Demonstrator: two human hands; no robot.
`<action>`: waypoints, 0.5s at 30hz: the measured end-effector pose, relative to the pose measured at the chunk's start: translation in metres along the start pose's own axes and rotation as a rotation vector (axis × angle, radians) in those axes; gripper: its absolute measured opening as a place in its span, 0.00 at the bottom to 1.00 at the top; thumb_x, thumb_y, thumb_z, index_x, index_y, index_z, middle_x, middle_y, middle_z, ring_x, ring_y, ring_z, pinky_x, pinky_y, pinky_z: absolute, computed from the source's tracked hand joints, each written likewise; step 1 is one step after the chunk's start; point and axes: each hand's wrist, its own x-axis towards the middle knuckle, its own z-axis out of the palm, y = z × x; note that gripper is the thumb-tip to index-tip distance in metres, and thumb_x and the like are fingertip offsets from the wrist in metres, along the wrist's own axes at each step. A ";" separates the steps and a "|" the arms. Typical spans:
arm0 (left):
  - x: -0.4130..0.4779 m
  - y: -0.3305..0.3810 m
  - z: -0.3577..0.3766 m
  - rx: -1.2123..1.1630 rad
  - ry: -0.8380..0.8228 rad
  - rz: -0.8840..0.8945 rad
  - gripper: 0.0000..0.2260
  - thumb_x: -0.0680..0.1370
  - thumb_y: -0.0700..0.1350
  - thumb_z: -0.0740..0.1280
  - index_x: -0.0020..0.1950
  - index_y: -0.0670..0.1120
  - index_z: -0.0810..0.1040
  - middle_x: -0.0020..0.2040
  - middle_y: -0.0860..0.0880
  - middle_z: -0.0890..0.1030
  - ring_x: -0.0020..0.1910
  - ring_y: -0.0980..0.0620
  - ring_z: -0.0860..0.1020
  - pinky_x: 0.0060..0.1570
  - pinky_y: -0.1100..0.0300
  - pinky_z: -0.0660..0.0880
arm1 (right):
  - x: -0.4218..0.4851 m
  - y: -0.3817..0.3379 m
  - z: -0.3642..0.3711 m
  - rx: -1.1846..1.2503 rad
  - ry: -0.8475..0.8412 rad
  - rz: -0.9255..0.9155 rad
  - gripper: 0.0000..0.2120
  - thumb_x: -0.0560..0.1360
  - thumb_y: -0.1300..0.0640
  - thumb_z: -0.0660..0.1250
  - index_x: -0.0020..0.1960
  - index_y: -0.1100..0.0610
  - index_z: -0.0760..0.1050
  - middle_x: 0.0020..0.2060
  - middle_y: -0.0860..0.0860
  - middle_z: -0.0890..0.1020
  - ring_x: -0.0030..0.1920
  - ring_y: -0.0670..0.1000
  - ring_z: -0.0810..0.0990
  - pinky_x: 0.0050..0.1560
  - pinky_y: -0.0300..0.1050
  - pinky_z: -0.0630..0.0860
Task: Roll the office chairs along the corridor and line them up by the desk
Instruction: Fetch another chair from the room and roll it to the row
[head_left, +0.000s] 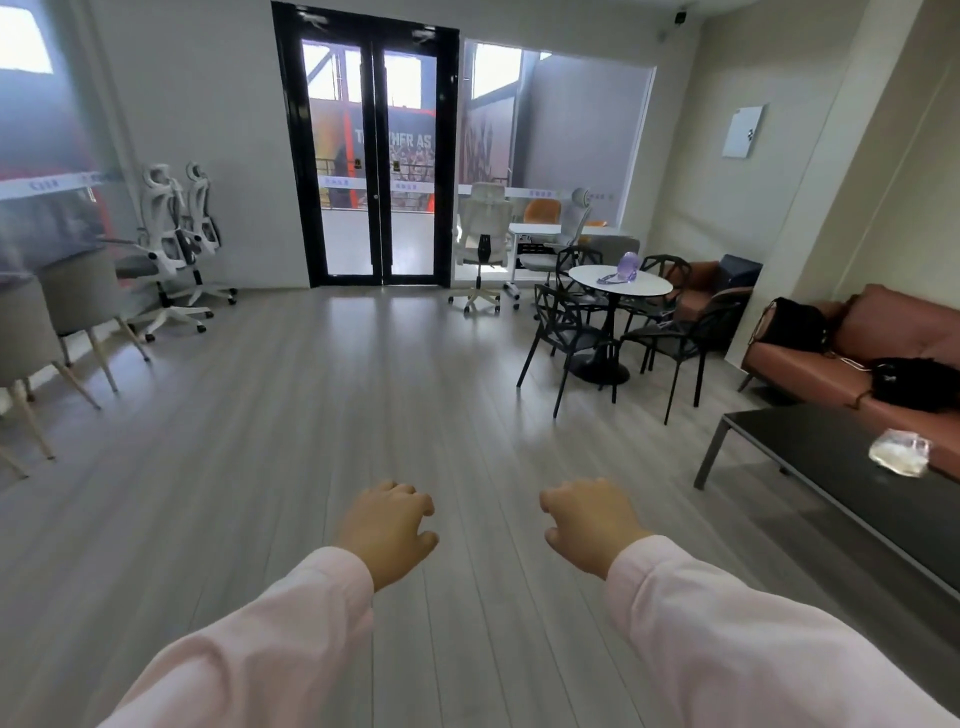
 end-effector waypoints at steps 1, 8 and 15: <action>0.028 -0.009 -0.004 0.009 0.004 0.007 0.18 0.77 0.54 0.60 0.65 0.51 0.72 0.62 0.51 0.76 0.63 0.51 0.69 0.60 0.58 0.66 | 0.025 0.007 -0.004 -0.006 0.012 0.011 0.12 0.76 0.55 0.61 0.58 0.55 0.74 0.54 0.54 0.80 0.54 0.57 0.77 0.47 0.44 0.65; 0.201 -0.048 -0.007 0.044 -0.003 0.048 0.18 0.77 0.55 0.60 0.65 0.51 0.72 0.62 0.52 0.76 0.62 0.51 0.70 0.59 0.58 0.66 | 0.180 0.068 0.003 0.007 -0.021 0.068 0.14 0.76 0.52 0.61 0.60 0.54 0.73 0.57 0.53 0.79 0.56 0.57 0.77 0.56 0.47 0.69; 0.379 -0.065 0.004 0.087 0.022 0.063 0.18 0.78 0.54 0.59 0.66 0.50 0.72 0.63 0.51 0.75 0.63 0.50 0.70 0.61 0.58 0.65 | 0.350 0.142 0.026 0.043 -0.013 0.050 0.14 0.77 0.53 0.60 0.61 0.52 0.74 0.57 0.52 0.79 0.56 0.55 0.77 0.56 0.47 0.69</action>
